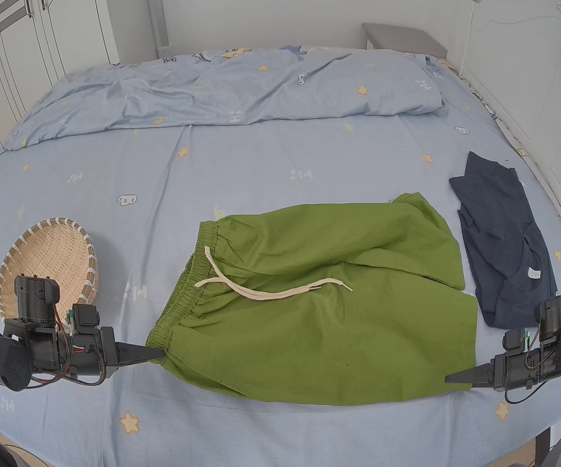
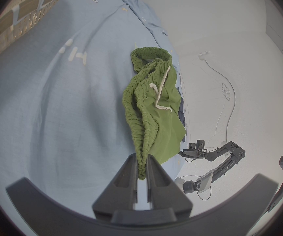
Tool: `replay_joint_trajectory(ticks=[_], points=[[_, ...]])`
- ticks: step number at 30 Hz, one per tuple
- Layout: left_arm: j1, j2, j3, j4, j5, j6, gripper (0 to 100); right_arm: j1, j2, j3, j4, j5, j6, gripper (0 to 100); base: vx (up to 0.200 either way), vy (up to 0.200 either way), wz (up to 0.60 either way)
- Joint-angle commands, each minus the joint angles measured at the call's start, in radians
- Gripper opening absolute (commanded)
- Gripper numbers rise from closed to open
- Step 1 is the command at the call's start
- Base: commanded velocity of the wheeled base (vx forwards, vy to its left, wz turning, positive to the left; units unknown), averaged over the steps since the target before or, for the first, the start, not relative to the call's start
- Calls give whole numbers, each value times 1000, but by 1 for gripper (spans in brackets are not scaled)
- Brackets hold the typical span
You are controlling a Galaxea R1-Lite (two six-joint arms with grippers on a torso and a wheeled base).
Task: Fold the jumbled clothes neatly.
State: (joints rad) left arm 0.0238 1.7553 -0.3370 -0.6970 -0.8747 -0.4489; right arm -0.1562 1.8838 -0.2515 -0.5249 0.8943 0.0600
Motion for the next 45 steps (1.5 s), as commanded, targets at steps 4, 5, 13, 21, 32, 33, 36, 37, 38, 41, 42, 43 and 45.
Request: replay_joint_trajectory(ticks=[4, 5, 13, 21, 32, 33, 36, 37, 38, 41, 42, 43, 45], points=[[5, 4, -4, 1, 0, -1, 0, -40, 14, -6, -1, 3, 0, 0, 0, 0, 0], [5, 4, -4, 1, 0, 1, 0, -40, 12, -6, -1, 3, -2, 0, 0, 0, 0], [8, 1, -5, 1, 0, -1, 0, -75, 21, -3, -1, 3, -3, 0, 0, 0, 0], [15, -89, 24, 40, 0, -56, 0, -33, -104, 3, 59, 3, 0, 0, 0, 0, 0], [91, -362, 55, 424, 6, -40, 0, 89, -293, -150, 496, -15, -11, 0, 0, 0, 0], [94, -373, 64, 452, 8, -31, 0, 92, -298, -150, 513, -17, -11, 0, 0, 0, 0], [103, -390, 108, 487, 10, 9, 0, 90, -304, -137, 529, -26, -11, 0, 0, 0, 0], [105, -385, 139, 487, 10, 42, 0, 83, -304, -121, 529, -32, -11, 0, 0, 0, 0], [105, -384, 153, 487, 11, 64, 0, 79, -302, -111, 529, -38, -11, 0, 0, 0, 0], [103, -375, 193, 490, 13, 124, 0, 76, -299, -80, 529, -66, -14, 0, 0, 0, 0], [103, -372, 202, 490, 13, 131, 0, 76, -299, -69, 529, -75, -16, 0, 0, 0, 0], [103, -370, 211, 490, 14, 141, 0, 76, -299, -57, 528, -80, -16, 0, 0, 0, 0], [103, -369, 227, 490, 16, 150, 0, 73, -299, -45, 528, -81, -19, 0, 0, 0, 0]])
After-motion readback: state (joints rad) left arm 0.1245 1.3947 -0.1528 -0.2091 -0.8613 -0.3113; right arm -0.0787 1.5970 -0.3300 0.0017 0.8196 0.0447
